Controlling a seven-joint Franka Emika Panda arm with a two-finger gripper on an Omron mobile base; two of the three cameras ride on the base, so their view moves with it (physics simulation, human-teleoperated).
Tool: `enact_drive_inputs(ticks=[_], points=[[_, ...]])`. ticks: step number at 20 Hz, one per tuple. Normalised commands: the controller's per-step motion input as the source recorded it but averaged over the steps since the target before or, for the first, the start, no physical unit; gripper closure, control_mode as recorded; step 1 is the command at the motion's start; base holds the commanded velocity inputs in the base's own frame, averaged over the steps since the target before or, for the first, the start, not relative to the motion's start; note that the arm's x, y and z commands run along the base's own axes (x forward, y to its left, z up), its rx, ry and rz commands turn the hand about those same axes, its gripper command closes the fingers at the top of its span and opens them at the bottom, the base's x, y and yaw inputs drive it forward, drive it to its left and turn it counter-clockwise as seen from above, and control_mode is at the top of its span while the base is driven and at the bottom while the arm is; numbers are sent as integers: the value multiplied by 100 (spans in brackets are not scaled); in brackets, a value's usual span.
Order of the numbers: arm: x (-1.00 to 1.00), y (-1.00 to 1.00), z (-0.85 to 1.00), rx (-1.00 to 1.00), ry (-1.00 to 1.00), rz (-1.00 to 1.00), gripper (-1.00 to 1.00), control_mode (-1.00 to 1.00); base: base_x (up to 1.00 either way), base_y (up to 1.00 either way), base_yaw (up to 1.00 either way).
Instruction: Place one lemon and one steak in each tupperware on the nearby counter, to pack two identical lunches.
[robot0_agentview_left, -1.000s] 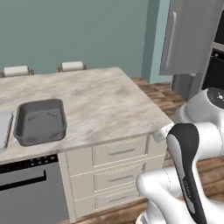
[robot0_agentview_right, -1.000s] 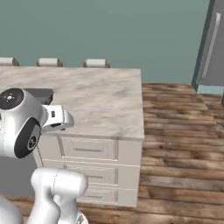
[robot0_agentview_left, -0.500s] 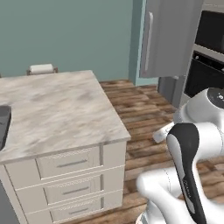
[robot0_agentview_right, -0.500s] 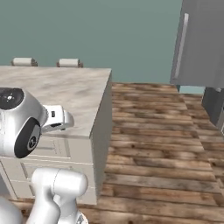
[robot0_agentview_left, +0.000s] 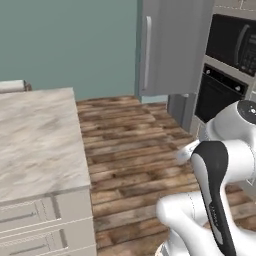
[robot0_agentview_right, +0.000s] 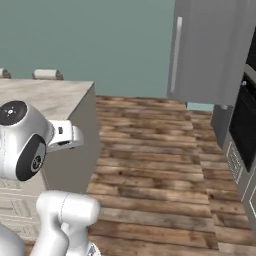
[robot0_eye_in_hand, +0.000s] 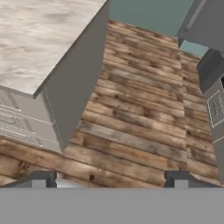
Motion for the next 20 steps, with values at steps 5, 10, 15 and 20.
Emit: enact_drive_inputs(ticks=[5, 10, 15, 20], points=[[0, 0, 0, 0, 0, 0, -100, 100, 98, -75, 6], [0, 0, 0, 0, 0, 0, -100, 100, 100, -15, 2], [0, 0, 0, 0, 0, 0, -100, 100, 100, 0, 0], [0, 0, 0, 0, 0, 0, -100, 100, 100, 0, 0]])
